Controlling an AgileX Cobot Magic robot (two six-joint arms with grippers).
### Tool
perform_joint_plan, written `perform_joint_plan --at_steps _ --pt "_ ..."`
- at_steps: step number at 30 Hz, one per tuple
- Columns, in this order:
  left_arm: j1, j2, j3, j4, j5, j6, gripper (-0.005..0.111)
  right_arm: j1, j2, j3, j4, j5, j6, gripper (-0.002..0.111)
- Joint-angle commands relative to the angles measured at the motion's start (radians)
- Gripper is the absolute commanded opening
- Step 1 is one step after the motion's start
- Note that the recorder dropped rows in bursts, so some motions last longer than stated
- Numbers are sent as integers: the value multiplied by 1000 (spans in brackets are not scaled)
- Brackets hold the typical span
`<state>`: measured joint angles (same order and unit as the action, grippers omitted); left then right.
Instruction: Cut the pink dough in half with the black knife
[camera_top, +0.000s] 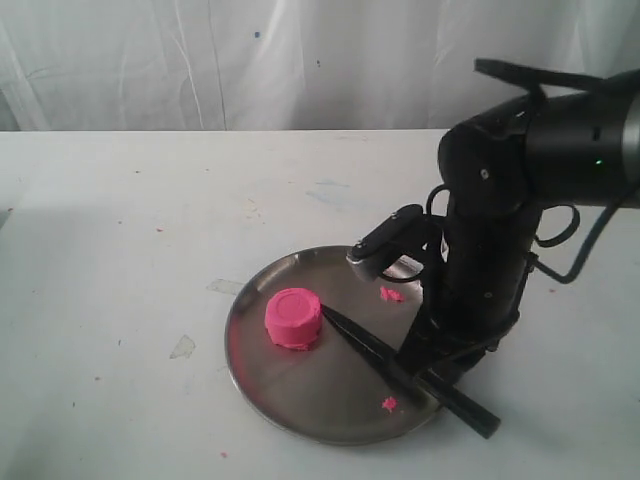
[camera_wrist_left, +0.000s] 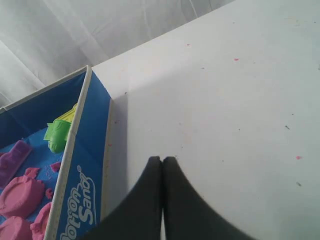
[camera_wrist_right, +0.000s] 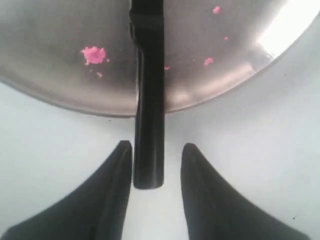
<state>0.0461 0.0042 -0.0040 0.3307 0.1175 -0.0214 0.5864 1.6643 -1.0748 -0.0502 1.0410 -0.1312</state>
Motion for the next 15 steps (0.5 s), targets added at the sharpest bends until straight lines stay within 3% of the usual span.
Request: perform_joint_plan --at_steps 1,8,15 --pt "4 -4 4 -1 -4 -1 0 2 -74 10 120 90 5 32" --pt "4 -4 4 -1 -4 -1 0 68 -121 108 64 -46 3 28" --pt "4 -4 4 -1 -4 -1 0 217 -113 194 -351 -55 278 26"
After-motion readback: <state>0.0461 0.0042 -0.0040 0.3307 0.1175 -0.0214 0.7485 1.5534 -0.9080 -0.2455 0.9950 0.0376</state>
